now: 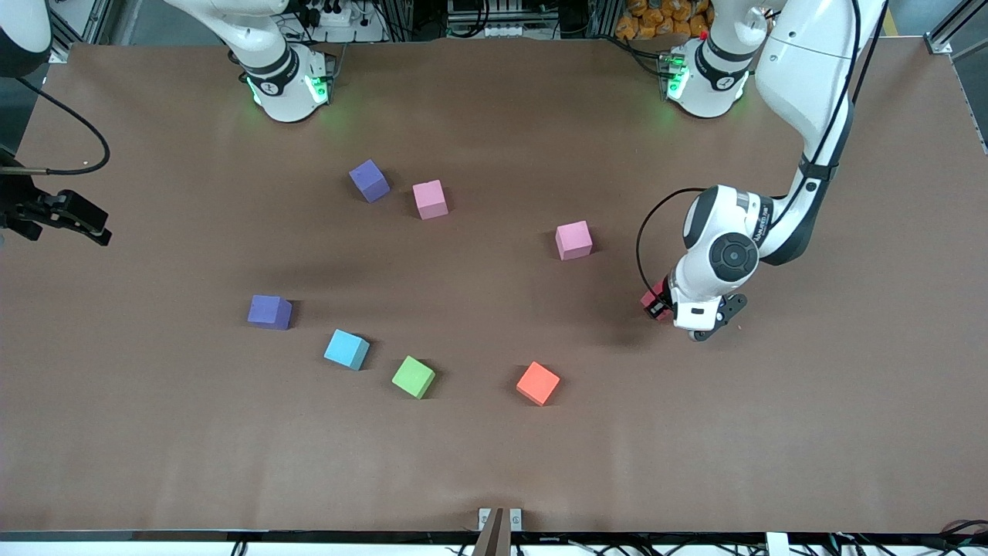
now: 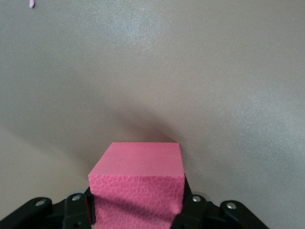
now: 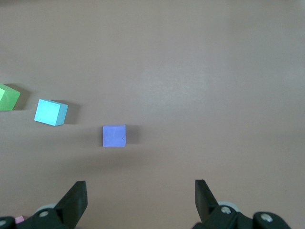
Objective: Arrange blocks into number 1
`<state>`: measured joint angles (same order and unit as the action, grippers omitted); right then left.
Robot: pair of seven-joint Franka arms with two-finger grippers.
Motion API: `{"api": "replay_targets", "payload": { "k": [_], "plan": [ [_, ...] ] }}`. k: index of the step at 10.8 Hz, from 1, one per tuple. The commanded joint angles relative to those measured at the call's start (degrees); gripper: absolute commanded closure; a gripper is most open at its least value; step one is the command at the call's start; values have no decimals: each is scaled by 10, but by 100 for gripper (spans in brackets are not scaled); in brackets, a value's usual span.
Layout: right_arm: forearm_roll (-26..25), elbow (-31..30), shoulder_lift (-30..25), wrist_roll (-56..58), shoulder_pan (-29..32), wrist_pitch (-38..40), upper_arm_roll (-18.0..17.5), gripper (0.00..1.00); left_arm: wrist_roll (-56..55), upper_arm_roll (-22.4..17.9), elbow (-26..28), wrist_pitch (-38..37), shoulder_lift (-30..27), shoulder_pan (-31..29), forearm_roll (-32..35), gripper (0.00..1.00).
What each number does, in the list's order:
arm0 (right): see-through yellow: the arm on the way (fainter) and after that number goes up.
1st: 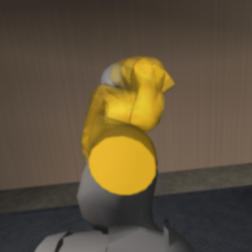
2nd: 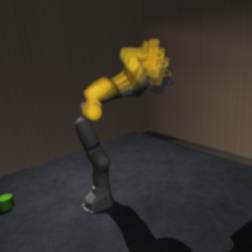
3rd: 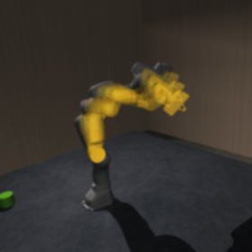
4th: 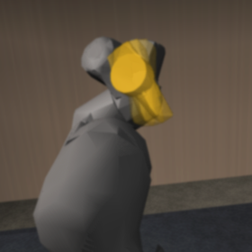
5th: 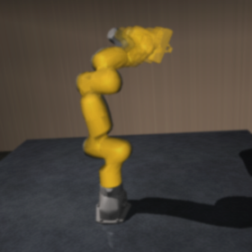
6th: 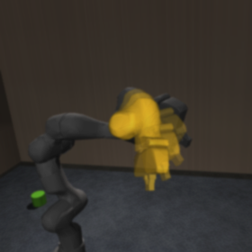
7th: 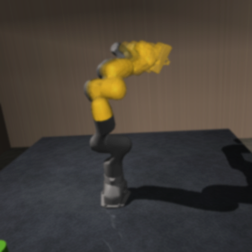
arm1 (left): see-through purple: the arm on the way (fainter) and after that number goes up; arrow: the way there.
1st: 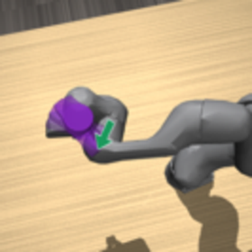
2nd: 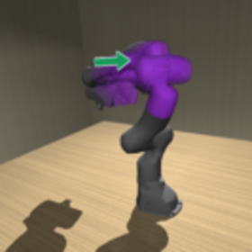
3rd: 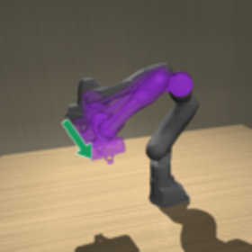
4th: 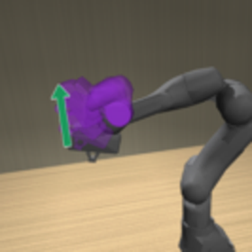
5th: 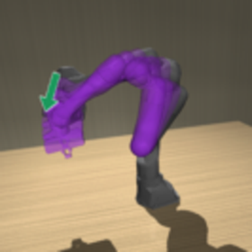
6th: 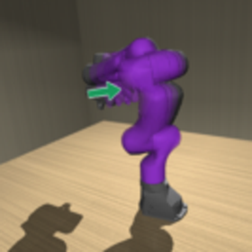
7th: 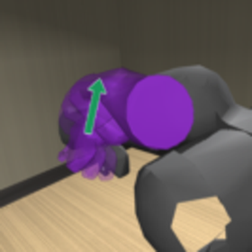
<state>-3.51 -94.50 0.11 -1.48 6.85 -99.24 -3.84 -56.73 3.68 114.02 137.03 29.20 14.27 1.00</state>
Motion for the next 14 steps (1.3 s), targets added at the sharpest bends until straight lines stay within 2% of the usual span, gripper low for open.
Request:
{"api": "replay_targets", "payload": {
  "k": [1, 2, 14],
  "plan": [
    [5, -17, -13, 3, 5, -5, -1, 0, -8, 1, -3, -1, 1, -8, 19, 100],
    [24, -17, -13, 3, 6, -5, 0, 0, -7, 1, -4, -1, -2, -7, 19, 100],
    [25, -13, 0, 3, -4, -10, -1, 0, 7, 2, -7, -11, -48, -17, 19, 100]
  ]
}}
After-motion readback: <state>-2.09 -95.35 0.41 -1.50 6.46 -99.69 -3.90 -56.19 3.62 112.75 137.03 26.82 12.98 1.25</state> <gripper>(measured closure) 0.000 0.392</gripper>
